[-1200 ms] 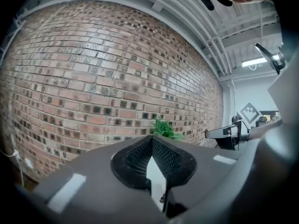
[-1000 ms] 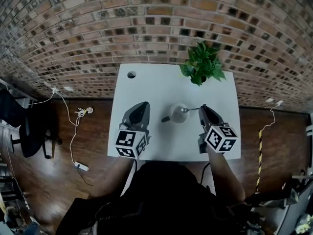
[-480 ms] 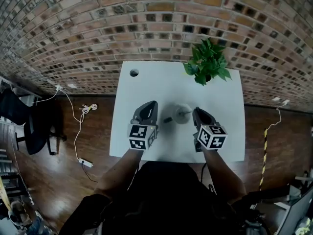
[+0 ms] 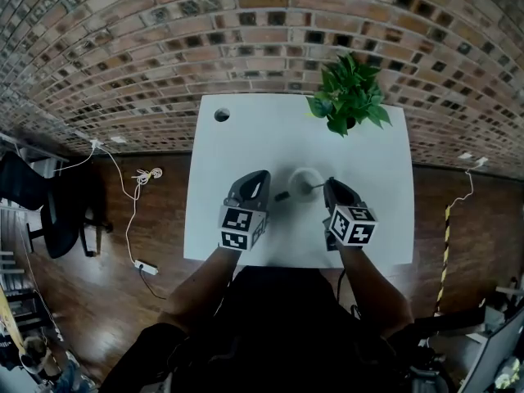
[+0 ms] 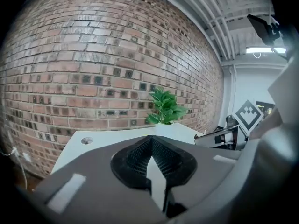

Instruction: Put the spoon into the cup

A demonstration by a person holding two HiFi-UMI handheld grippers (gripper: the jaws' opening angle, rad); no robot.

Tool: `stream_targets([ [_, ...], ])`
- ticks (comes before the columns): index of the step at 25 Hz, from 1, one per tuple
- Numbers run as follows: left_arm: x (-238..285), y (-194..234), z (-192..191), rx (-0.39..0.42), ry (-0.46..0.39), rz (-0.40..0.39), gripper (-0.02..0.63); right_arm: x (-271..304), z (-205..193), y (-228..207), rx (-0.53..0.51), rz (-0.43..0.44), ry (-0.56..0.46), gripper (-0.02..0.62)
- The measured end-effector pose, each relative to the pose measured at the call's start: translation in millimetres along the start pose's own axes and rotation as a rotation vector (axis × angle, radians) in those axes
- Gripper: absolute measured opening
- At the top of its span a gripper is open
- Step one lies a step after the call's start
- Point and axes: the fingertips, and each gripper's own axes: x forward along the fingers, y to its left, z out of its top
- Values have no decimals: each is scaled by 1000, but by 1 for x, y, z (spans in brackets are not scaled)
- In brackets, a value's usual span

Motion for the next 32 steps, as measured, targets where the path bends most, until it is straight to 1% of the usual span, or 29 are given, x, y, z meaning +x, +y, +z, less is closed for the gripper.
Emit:
stream_targets([
  [4,-2,-9,-3,20,14,-26,-6,3,-7,0,38,2,-2,54],
  [6,-4,-13,-2,59,14,-35,-6,3,-9,-2,53,-2,-5,54],
  [7,-4,-15,0,75,8,-36,-6,3,-9,-2,51,-4,-6,54],
  [9,-5,-14,2,74,5,-30,-6,3,-9,-3,32,-9,-2,57],
  [10,-6,-13,4,66,2,-22,-6,3,-9,-3,23,-12,0,69],
  [11,-7,-11,6,59,-10,-14,-6,1,-8,-3,17,-16,-2,118],
  [12,-9,-11,9,53,-20,-11,-6,-1,-5,-3,14,-19,-7,133],
  [14,-14,-13,15,45,-29,-27,-6,-7,2,-4,12,-30,-23,144],
  [17,-21,-24,25,48,-50,-90,-6,-26,19,-8,37,-75,-70,147],
  [20,-30,-29,40,56,-80,-120,-6,-50,41,-7,55,-93,-129,135],
  [23,-43,-33,52,57,-114,-149,-6,-77,60,-3,55,-120,-174,105],
  [27,-67,-47,64,95,-184,-233,-6,-119,82,8,48,-160,-225,33],
  [28,-72,-48,67,89,-194,-247,-6,-130,86,11,35,-169,-237,9],
  [30,-82,-43,70,47,-197,-249,-6,-147,91,19,12,-179,-258,8],
  [32,-97,-37,71,-12,-189,-226,-6,-166,91,26,23,-165,-278,6],
])
